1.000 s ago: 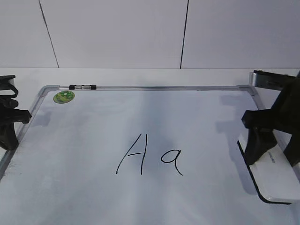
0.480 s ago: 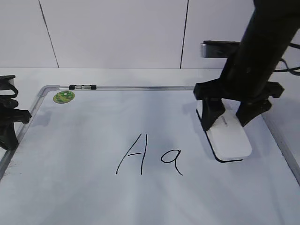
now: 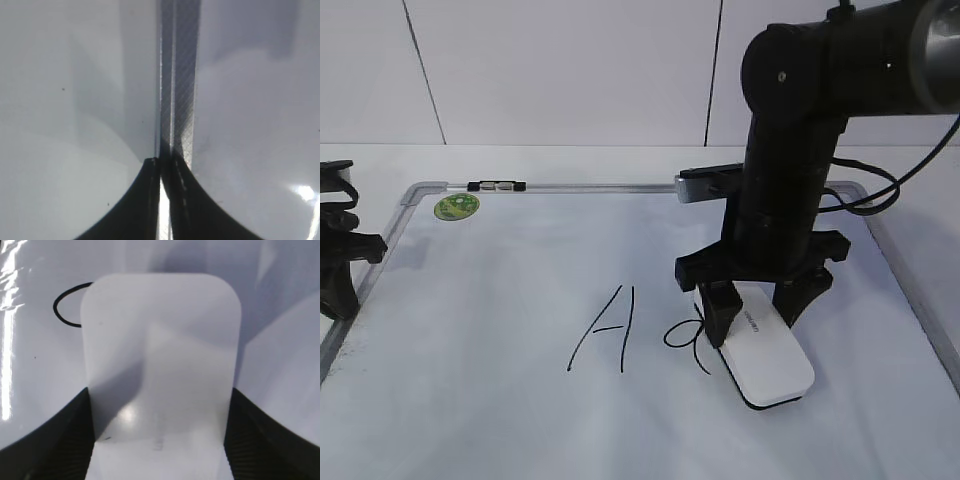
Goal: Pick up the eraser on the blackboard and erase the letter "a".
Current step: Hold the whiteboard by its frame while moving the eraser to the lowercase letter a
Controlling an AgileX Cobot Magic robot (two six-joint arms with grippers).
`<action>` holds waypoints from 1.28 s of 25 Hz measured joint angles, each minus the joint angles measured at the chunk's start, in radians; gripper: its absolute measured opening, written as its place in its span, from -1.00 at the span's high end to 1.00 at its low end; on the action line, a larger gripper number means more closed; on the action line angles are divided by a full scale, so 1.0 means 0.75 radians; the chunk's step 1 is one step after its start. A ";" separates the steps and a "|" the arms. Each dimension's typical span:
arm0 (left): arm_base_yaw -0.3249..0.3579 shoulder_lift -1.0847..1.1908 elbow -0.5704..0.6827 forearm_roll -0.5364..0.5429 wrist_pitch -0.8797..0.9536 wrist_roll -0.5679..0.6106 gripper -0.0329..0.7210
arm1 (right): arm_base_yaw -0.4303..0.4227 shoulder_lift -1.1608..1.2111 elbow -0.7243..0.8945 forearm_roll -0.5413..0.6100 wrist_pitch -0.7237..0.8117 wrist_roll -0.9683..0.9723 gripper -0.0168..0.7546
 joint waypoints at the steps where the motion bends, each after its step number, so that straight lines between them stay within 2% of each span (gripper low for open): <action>1: 0.000 0.000 0.000 0.000 0.000 0.000 0.88 | 0.001 0.008 -0.002 0.000 0.000 0.000 -0.44; 11: 0.000 0.000 0.000 0.000 0.000 0.000 0.88 | 0.016 0.111 -0.132 -0.003 -0.003 -0.007 -0.44; 32: 0.000 0.000 0.000 0.000 -0.003 0.000 0.87 | 0.050 0.167 -0.144 -0.029 0.000 -0.013 -0.44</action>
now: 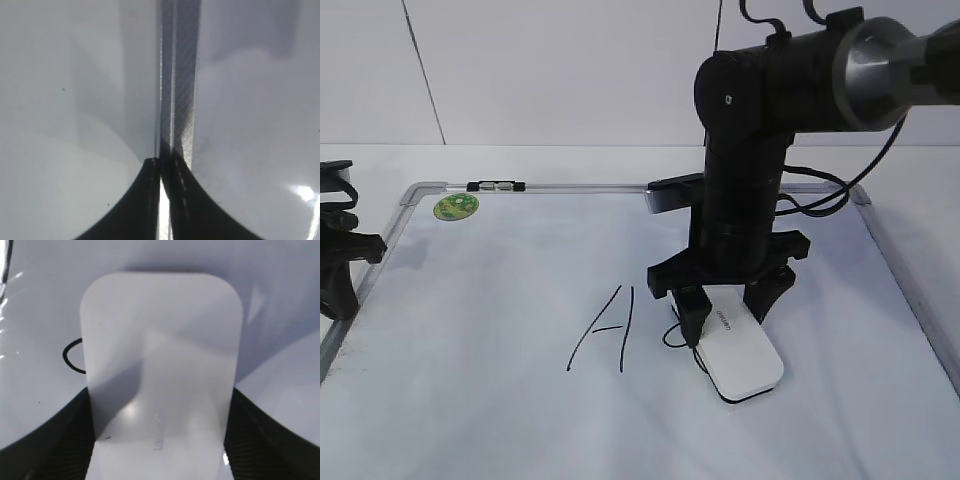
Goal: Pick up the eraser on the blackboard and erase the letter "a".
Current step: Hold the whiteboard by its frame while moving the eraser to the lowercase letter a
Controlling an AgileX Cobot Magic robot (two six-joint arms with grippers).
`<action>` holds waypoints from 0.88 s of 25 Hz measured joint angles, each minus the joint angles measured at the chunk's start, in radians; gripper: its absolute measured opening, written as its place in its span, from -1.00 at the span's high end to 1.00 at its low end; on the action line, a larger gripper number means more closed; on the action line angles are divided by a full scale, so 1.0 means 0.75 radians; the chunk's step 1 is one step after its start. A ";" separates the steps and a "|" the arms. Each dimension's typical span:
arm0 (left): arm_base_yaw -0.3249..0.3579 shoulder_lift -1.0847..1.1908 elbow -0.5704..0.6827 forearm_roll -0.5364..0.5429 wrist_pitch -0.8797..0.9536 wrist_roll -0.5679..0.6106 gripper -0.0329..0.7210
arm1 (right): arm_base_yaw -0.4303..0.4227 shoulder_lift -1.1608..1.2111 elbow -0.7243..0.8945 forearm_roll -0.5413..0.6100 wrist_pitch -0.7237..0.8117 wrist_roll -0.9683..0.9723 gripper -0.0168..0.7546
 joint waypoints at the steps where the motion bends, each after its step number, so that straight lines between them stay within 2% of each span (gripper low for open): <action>1: 0.000 0.000 0.000 0.000 0.000 0.000 0.87 | 0.011 0.000 0.000 -0.011 0.000 0.000 -0.44; 8: 0.000 0.000 0.000 0.000 0.000 0.000 0.87 | 0.064 0.001 0.000 0.021 0.000 -0.013 -0.44; 22: 0.000 0.000 0.000 0.000 0.000 0.000 0.86 | 0.067 0.006 -0.003 0.018 0.000 0.001 -0.44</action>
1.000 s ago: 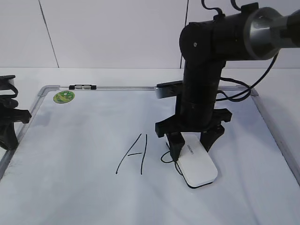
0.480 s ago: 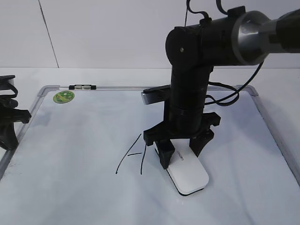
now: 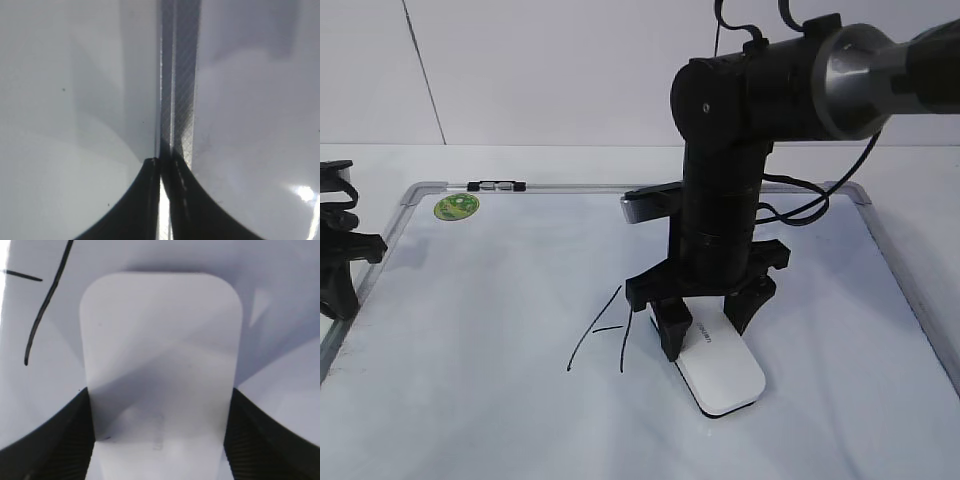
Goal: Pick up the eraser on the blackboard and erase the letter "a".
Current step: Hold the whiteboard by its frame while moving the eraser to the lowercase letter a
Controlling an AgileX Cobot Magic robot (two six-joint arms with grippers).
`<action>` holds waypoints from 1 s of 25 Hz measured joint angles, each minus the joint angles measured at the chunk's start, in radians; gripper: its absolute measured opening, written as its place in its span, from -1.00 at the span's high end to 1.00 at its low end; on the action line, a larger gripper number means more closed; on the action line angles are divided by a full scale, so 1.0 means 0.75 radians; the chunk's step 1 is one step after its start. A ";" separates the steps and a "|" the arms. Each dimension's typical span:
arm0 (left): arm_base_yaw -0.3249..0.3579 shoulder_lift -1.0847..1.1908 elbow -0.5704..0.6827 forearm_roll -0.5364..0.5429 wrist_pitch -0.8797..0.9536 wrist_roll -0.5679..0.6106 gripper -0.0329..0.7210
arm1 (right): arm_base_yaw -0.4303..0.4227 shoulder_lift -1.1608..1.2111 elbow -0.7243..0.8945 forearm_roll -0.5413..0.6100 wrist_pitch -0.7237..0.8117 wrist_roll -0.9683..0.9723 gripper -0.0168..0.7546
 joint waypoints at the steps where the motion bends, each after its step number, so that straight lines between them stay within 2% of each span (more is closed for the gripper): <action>1: 0.000 0.000 0.000 0.000 0.000 0.000 0.86 | -0.005 0.000 0.000 -0.006 0.000 0.000 -0.44; 14: 0.000 0.000 0.000 -0.003 -0.005 0.000 0.86 | -0.124 0.000 -0.002 0.014 0.000 0.012 -0.44; 25: 0.000 0.000 0.000 -0.014 -0.005 0.000 0.85 | -0.110 0.000 -0.002 0.038 0.000 0.004 -0.44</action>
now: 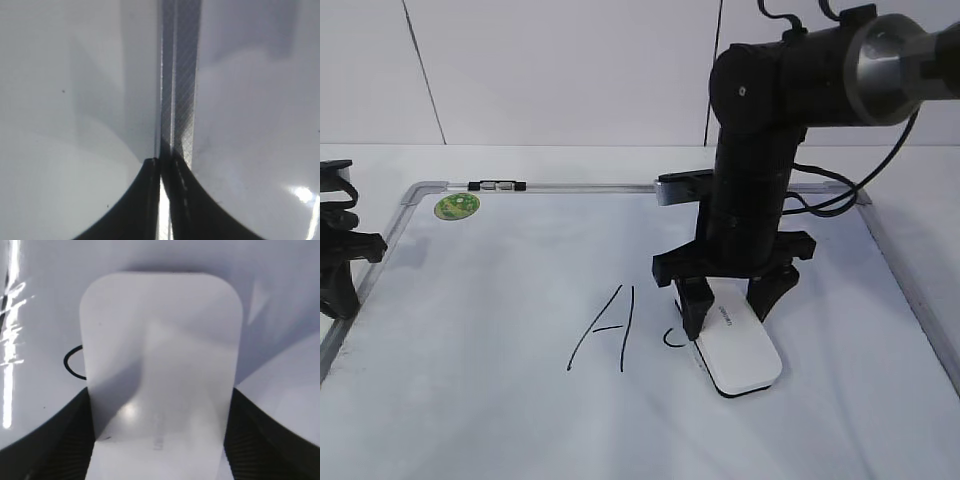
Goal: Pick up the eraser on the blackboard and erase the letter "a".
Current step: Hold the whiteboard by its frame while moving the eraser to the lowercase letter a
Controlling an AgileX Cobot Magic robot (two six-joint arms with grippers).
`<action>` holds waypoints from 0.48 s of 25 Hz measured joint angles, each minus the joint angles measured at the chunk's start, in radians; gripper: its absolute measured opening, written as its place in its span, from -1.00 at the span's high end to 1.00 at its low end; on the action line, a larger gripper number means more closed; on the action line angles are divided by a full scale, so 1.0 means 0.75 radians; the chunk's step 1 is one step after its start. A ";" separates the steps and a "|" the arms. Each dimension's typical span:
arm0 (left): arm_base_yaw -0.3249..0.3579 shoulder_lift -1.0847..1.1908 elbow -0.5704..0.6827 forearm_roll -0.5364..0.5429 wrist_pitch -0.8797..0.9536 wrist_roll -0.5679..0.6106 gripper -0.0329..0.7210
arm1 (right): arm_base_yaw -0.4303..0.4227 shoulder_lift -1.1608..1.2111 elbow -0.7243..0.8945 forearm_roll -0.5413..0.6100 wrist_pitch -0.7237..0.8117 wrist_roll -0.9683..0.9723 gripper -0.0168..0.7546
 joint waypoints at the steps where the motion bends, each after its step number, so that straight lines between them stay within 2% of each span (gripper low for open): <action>1: 0.000 0.000 0.000 0.000 0.000 0.000 0.85 | 0.003 0.003 0.000 -0.005 0.000 0.000 -0.44; 12: 0.000 0.000 0.000 -0.002 0.000 0.000 0.84 | 0.058 0.012 -0.010 -0.045 0.003 -0.003 -0.44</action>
